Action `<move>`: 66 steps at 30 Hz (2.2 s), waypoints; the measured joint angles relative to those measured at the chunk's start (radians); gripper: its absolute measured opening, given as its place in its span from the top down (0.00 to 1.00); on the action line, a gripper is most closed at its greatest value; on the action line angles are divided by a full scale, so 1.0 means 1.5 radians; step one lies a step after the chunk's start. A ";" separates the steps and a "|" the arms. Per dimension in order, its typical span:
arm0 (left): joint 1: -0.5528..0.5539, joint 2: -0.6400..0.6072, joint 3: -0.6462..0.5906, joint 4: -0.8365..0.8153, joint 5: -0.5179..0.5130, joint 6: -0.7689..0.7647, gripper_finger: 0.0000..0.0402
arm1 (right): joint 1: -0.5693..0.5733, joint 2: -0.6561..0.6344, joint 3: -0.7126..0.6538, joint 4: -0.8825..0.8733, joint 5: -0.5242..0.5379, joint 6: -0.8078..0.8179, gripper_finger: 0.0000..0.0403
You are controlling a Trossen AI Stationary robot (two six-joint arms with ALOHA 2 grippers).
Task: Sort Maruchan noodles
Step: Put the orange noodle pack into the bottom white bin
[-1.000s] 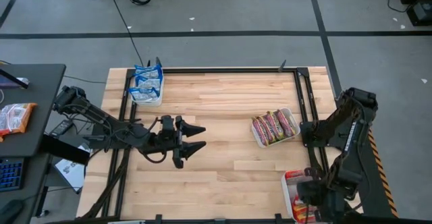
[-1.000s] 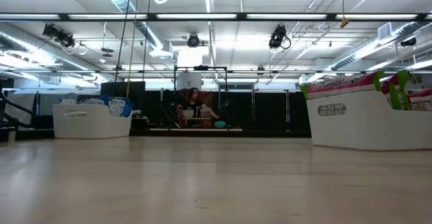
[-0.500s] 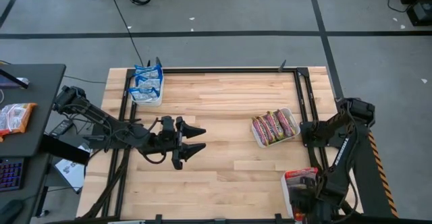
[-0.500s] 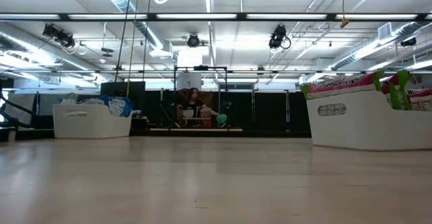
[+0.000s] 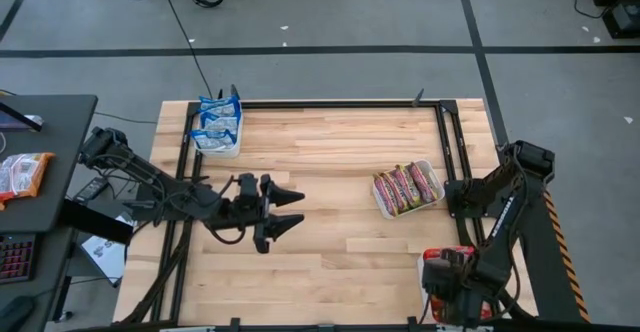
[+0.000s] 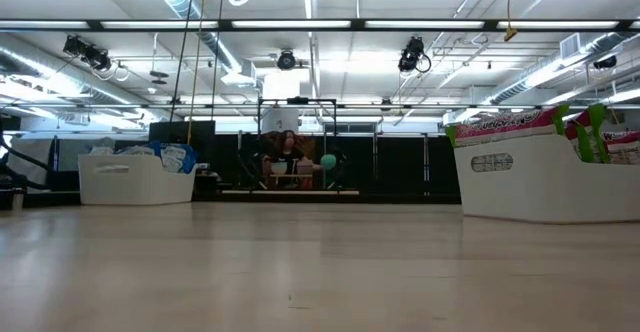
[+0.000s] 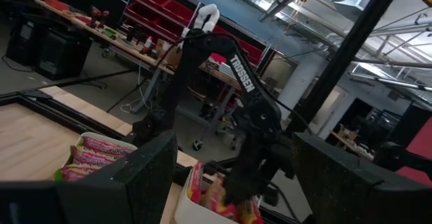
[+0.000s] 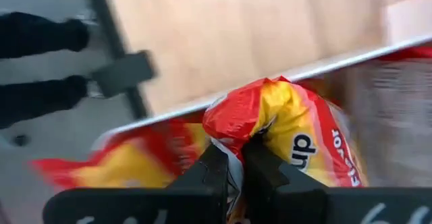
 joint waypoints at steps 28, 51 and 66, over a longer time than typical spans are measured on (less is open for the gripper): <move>-0.004 0.000 0.000 0.000 0.000 0.005 0.28 | 0.070 -0.030 0.001 -0.009 0.068 -0.328 0.60; 0.000 0.000 0.000 0.005 -0.001 0.005 0.28 | -0.020 -0.029 -0.035 0.027 0.022 -0.526 0.65; 0.000 0.000 0.000 0.005 -0.001 0.010 0.28 | -0.041 -0.029 -0.015 0.014 -0.026 -0.603 0.65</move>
